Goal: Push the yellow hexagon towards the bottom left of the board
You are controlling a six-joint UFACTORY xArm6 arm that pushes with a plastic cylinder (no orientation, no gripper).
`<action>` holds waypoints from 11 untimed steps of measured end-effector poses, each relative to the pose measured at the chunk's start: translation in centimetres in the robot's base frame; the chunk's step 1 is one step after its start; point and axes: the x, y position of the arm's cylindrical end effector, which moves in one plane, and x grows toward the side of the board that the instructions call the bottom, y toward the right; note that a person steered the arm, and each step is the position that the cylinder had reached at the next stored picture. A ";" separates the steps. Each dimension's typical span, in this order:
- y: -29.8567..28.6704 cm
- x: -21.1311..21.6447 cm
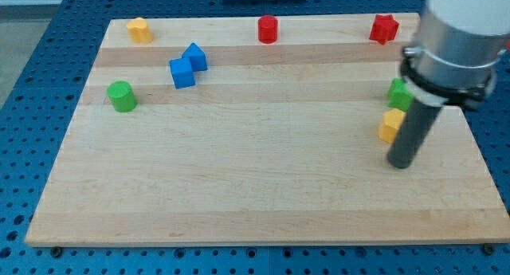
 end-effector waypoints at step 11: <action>-19.1 -7.2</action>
